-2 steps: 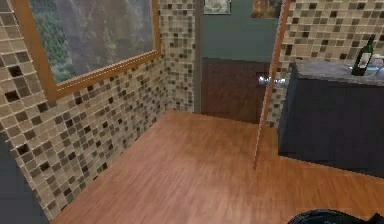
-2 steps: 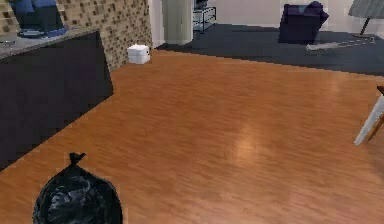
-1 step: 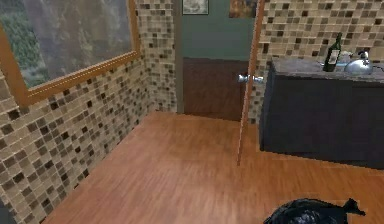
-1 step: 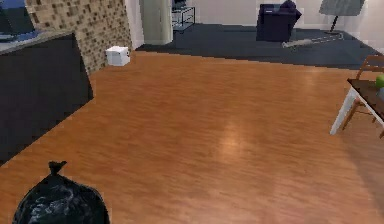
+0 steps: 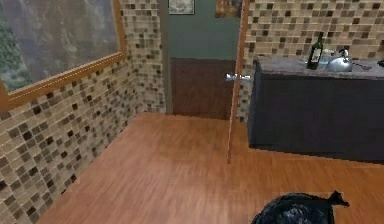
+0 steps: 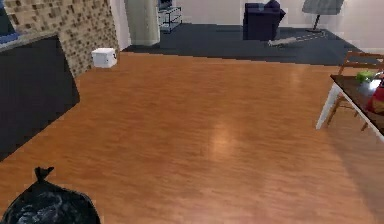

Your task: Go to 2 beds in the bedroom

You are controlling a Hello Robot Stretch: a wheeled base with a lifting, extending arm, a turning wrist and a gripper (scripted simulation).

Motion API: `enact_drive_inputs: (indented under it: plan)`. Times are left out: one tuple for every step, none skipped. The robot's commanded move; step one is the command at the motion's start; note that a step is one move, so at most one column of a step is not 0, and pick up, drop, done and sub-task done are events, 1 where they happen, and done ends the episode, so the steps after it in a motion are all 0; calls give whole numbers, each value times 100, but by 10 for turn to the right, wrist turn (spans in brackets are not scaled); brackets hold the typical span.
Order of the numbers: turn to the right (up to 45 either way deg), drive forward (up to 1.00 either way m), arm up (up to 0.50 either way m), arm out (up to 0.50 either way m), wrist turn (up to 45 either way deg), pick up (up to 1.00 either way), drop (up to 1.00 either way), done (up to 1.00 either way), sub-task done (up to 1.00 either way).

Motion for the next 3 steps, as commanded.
enact_drive_inputs:
  plan:
    - [0,75,0,0,0,0,0,0,0]
    - [-90,0,0,0,0,0,0,0,0]
    - [0,80,0,0,0,0,0,0,0]
